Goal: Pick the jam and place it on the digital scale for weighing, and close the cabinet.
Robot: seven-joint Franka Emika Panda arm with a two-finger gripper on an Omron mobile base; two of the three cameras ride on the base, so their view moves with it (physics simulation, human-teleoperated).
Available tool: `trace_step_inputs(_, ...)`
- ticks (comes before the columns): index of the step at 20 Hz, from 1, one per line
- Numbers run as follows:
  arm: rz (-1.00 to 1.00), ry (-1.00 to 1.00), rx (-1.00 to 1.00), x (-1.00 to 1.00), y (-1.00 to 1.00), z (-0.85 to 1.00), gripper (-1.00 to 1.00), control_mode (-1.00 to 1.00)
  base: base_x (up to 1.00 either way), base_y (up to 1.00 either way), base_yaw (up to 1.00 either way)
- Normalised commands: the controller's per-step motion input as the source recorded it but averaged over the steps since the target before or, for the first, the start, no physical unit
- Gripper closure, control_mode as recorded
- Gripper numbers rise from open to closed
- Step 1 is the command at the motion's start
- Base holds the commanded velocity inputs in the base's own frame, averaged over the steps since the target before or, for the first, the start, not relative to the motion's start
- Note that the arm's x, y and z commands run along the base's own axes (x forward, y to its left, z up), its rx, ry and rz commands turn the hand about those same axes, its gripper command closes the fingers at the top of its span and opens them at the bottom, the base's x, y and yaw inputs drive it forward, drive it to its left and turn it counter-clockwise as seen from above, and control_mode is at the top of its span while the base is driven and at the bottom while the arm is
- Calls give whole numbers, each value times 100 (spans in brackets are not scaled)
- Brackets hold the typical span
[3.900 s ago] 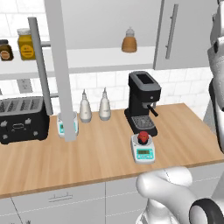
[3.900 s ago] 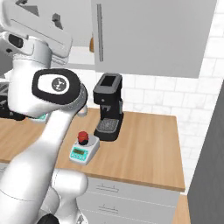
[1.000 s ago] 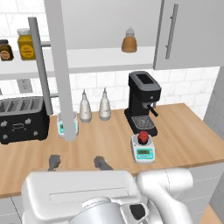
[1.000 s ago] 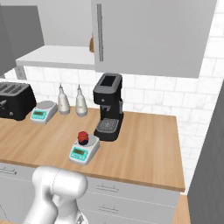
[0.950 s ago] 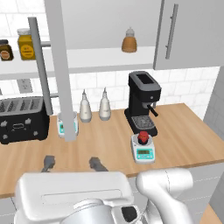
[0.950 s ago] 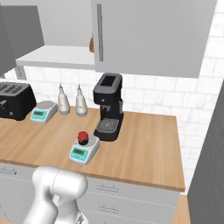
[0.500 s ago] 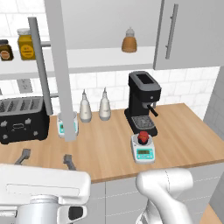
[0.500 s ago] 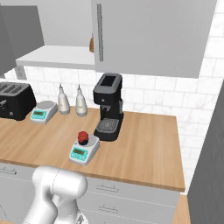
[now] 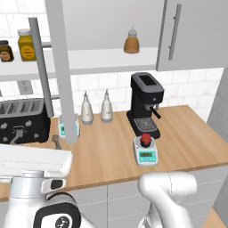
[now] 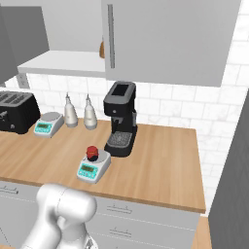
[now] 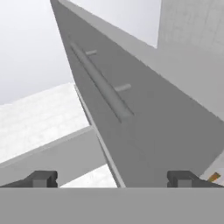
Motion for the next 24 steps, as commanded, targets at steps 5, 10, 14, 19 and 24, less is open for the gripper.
trace_step_inputs(5, -12, -35, 1, 81, 76, -44, -100, -100, 0, 0, 0)
trace_step_inputs(10, -10, -56, 3, 41, 76, -13, -100, -100, 0, 0, 0)
trace_step_inputs(14, -2, -69, 5, -2, 9, 8, -100, -100, 0, 0, 0)
trace_step_inputs(19, -2, -21, 13, 44, -59, 28, -100, -100, 0, 0, 0)
trace_step_inputs(24, 0, 3, 14, 94, -78, 10, -100, -100, 0, 0, 0)
